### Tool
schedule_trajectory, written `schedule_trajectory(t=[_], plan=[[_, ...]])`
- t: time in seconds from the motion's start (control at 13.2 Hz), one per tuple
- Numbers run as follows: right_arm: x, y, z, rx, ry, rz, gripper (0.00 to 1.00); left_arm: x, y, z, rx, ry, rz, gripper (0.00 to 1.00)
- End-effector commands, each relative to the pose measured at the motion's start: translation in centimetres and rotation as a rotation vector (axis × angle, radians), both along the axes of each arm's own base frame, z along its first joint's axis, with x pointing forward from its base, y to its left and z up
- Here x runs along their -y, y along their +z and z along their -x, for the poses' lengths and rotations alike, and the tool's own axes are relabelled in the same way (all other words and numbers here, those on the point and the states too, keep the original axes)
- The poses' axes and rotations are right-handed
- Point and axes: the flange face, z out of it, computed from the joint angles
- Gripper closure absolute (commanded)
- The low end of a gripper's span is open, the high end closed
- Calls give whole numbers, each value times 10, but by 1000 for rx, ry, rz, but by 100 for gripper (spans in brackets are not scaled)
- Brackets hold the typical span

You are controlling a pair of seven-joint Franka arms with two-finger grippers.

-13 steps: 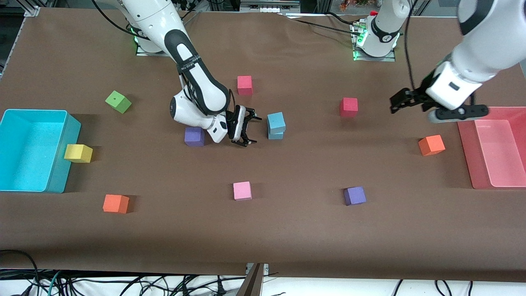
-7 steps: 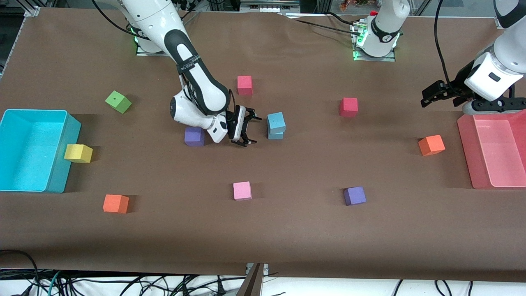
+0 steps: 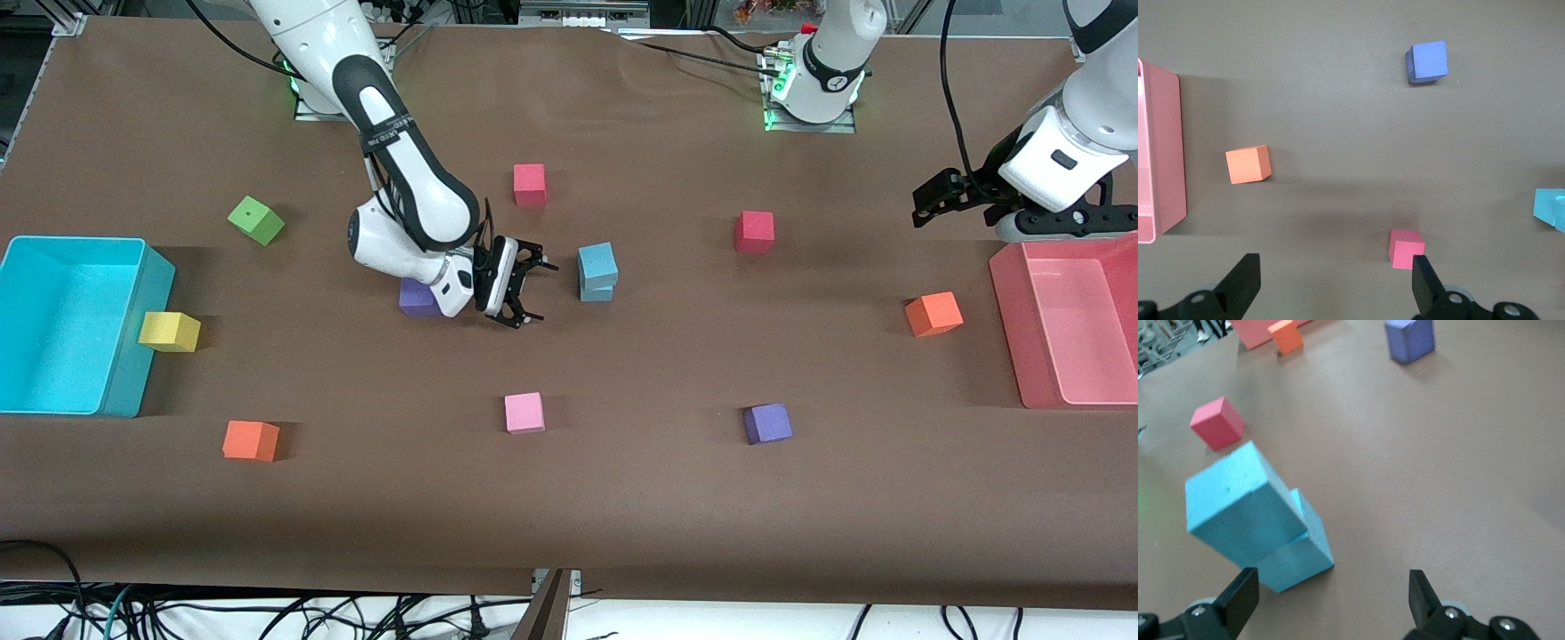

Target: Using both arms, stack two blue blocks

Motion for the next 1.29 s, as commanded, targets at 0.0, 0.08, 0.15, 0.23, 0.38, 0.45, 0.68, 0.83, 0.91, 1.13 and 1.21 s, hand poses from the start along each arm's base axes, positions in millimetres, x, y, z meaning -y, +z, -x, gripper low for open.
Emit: schedule_trajectory(t=[0.0, 0.08, 0.15, 0.23, 0.38, 0.45, 0.68, 0.83, 0.91, 1.13, 1.21], plan=[[20, 23, -1, -38, -57, -2, 1, 0, 18, 2, 12, -19, -24, 0], [27, 28, -5, -49, -74, 10, 1, 1, 20, -2, 4, -20, -35, 0], [34, 40, -11, -62, -94, 25, 1, -2, 22, -1, -8, -11, -47, 0], [40, 51, -17, -82, -112, 39, 1, -2, 22, -1, -6, -13, -53, 0], [51, 64, -26, -125, -135, 93, 1, -10, 38, -6, 27, -5, -54, 0], [58, 78, -31, -140, -157, 112, 1, -14, 39, -8, 28, 3, -54, 0], [84, 125, -36, -234, -225, 200, 1, -13, 38, -8, 24, 0, -54, 0], [112, 160, -41, -318, -273, 313, 1, -14, 39, -8, 24, -1, -54, 0], [129, 172, -41, -375, -299, 381, 1, -14, 39, -7, 19, -1, -54, 0], [202, 206, -46, -505, -451, 574, 1, -15, 38, -5, 7, -4, -55, 0], [218, 219, -46, -502, -487, 645, 1, -15, 37, -6, 5, -4, -55, 0]])
